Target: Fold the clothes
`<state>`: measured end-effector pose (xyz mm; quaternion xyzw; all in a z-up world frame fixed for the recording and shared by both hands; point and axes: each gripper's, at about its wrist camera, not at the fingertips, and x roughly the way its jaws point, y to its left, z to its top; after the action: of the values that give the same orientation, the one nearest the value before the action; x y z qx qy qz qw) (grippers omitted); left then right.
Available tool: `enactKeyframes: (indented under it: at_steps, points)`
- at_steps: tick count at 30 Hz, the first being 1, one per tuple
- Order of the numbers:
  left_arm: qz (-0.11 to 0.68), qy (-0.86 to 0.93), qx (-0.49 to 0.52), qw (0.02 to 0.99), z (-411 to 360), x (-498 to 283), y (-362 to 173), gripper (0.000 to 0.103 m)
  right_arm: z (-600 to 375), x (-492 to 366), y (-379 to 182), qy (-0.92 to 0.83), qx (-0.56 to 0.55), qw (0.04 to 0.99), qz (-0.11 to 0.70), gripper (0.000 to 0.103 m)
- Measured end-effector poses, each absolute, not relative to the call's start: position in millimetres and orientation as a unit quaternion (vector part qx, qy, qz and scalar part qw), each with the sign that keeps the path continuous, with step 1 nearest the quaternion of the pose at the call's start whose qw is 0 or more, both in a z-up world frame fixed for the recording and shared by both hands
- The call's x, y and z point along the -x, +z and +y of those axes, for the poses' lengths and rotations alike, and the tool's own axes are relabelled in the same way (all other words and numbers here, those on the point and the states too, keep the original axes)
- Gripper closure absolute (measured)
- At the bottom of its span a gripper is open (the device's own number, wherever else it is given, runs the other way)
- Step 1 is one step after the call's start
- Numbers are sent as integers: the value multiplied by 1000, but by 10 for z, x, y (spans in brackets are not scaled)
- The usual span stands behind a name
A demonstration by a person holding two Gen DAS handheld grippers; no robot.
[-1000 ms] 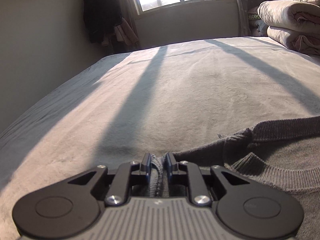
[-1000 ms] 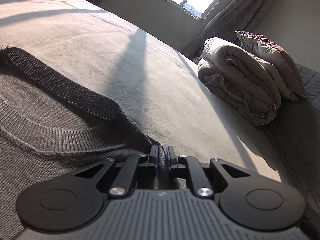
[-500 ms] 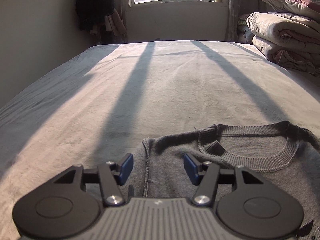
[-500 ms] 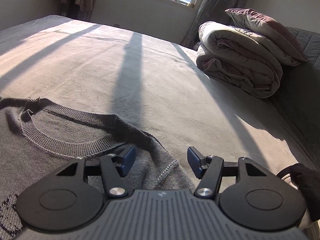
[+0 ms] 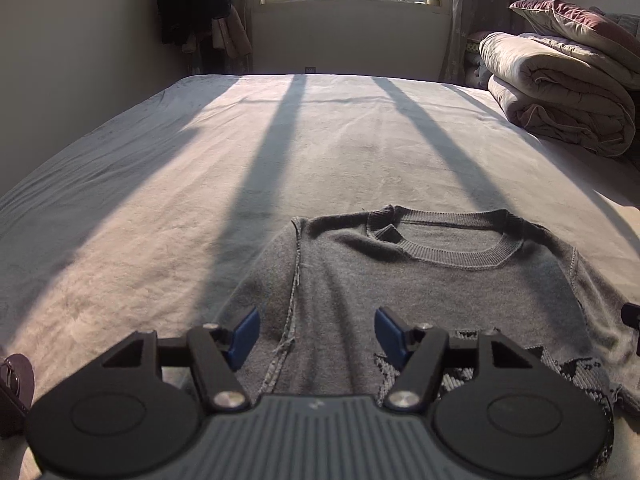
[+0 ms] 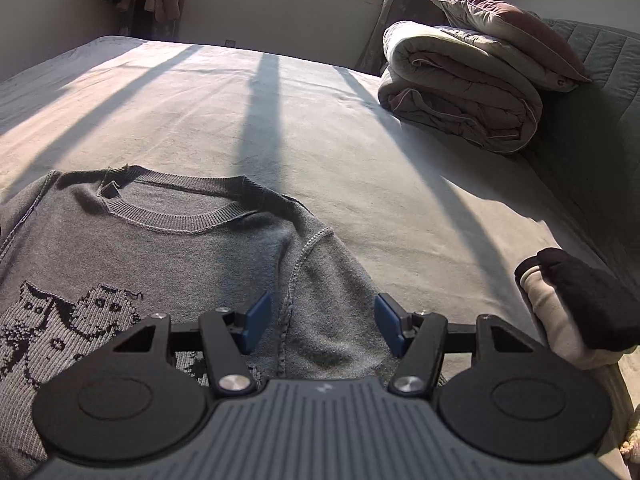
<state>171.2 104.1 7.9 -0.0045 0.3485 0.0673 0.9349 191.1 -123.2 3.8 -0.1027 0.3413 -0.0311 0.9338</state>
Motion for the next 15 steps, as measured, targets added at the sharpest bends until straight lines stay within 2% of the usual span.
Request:
enactKeyframes:
  at_steps: [15]
  points:
    - [369, 35, 49, 927, 1239, -481, -41, 32, -1459, -898, 33, 10, 74, 933, 353, 42]
